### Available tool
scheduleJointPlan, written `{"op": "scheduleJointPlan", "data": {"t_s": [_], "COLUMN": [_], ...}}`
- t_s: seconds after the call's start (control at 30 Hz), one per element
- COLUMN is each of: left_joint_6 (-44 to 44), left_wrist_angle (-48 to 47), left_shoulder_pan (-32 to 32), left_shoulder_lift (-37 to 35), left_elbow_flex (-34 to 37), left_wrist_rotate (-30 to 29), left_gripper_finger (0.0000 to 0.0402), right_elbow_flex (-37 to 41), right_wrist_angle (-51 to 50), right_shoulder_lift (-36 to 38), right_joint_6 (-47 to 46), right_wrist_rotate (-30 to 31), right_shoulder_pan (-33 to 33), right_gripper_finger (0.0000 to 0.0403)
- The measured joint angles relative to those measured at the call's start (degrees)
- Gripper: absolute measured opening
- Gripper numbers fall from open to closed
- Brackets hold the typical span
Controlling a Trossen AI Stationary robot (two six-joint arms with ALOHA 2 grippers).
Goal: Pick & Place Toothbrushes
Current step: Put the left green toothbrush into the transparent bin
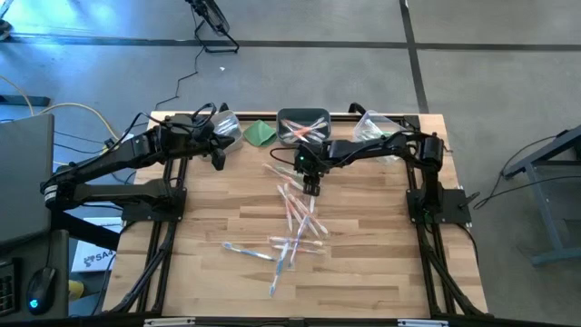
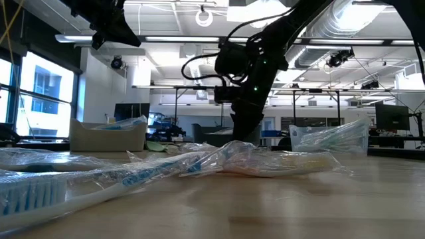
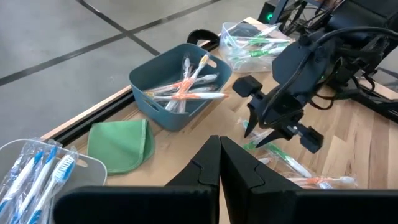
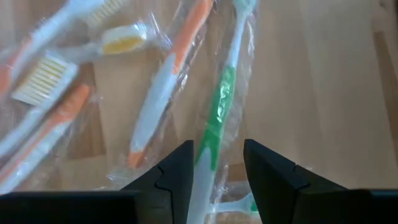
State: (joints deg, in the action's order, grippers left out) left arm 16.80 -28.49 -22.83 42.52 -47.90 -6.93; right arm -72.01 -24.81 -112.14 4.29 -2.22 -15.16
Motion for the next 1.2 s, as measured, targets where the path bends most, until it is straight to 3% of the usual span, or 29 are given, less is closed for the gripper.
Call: {"op": "scheduleJointPlan", "data": {"t_s": [0.53, 0.87, 1.2], "left_joint_6": [0.0, -1.4, -1.5], "left_wrist_angle": [0.0, 0.0, 0.4], "left_shoulder_pan": [0.0, 0.0, 0.0], "left_shoulder_lift": [0.0, 0.0, 0.0], "left_elbow_flex": [0.0, 0.0, 0.0], "left_wrist_rotate": [0.0, -0.1, -0.3], "left_gripper_finger": [0.0000, 0.0000, 0.0000], "right_elbow_flex": [-0.1, -0.1, 0.1], "right_wrist_angle": [1.3, 1.3, 1.7], "right_shoulder_lift": [-2.6, -2.6, 3.7], "right_joint_6": [0.2, 1.8, 1.9], "right_wrist_rotate": [-1.3, -0.7, -0.7], "right_shoulder_pan": [0.0, -0.1, -3.3], "right_gripper_finger": [0.0130, 0.0033, 0.0016]}}
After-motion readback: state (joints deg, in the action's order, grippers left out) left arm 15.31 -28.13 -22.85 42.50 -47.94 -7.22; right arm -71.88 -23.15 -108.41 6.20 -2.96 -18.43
